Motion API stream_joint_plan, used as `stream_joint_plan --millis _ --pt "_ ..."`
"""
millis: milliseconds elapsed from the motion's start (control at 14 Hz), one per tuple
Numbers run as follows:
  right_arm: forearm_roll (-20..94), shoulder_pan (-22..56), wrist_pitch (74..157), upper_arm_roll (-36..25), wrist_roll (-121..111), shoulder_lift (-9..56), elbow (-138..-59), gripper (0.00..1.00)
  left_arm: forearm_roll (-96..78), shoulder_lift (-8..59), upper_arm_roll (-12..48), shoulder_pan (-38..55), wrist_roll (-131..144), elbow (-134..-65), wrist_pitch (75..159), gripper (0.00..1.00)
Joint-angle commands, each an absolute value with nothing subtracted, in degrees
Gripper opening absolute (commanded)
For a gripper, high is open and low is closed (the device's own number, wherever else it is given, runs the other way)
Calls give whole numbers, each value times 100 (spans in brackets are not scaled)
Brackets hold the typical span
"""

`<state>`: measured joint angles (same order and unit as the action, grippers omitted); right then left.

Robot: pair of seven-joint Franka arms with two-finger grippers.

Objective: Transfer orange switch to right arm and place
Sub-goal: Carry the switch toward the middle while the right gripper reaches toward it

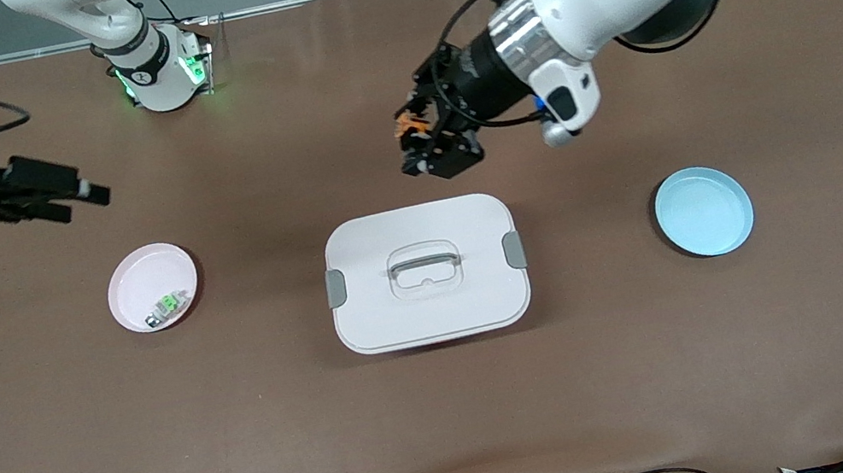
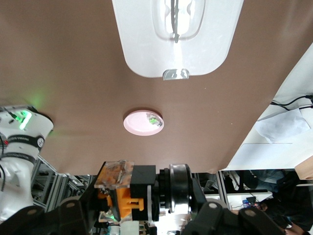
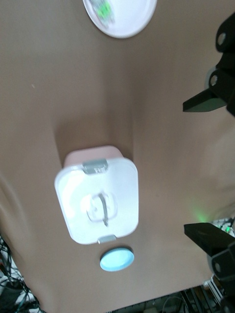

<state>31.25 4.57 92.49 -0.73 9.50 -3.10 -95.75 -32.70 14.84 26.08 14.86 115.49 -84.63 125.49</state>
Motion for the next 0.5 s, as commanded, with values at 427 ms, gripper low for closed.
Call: stream_joint_plan --millis 427 --pt "3928 1581 10316 -79 1907 -1099 -10361 100 -2137 2100 2575 2557 13165 -8385 13675 24"
